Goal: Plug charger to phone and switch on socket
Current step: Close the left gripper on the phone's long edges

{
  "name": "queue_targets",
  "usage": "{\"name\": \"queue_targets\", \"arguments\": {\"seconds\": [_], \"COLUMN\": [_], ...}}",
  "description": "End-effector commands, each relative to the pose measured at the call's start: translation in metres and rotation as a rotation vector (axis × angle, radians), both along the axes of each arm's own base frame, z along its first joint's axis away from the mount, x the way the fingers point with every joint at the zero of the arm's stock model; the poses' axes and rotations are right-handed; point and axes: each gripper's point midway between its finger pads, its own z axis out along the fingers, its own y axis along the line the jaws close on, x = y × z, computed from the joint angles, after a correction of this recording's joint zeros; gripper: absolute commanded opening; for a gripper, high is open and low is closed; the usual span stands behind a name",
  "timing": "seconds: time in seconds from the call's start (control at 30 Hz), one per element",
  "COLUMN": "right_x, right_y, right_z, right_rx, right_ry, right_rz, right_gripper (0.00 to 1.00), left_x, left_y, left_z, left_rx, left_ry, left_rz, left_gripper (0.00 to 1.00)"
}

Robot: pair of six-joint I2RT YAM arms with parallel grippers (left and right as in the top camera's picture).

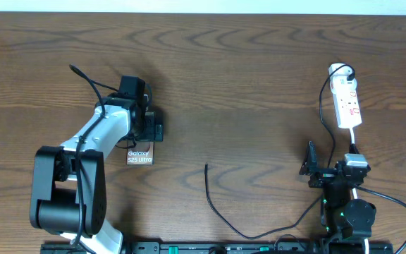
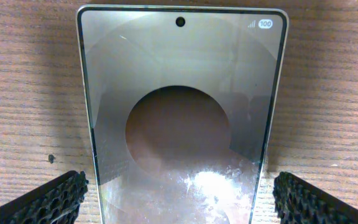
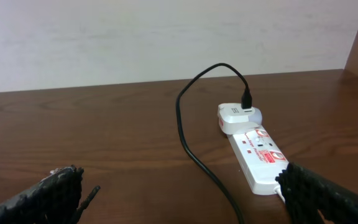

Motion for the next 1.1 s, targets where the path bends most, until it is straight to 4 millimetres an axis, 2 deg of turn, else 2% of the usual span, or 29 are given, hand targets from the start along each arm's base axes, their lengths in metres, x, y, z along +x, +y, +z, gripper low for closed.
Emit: {"name": "queue_targets", "arguments": {"seconds": [0.0, 0.37, 1.07], "right_x": [0.000, 0.000, 0.000], "right_y": [0.003, 0.003, 0.003], "right_z": [0.000, 0.000, 0.000], "right_rx": [-0.012, -0.012, -0.012], "right_ry": [0.001, 0.001, 0.001], "right_rz": [0.013, 0.013, 0.013], "right_gripper": [0.99, 0.99, 0.99], "left_x": [-0.006, -0.024, -0.022], "left_y": [0.004, 0.006, 0.006], "left_z": [-0.007, -0.022, -0.022], "left_rx": [0.019, 0.025, 0.024], "left_ry": [0.024, 0.065, 0.054], "left_rz": [0.012, 0.003, -0.004], "left_gripper": [0.98, 0.98, 0.98]}}
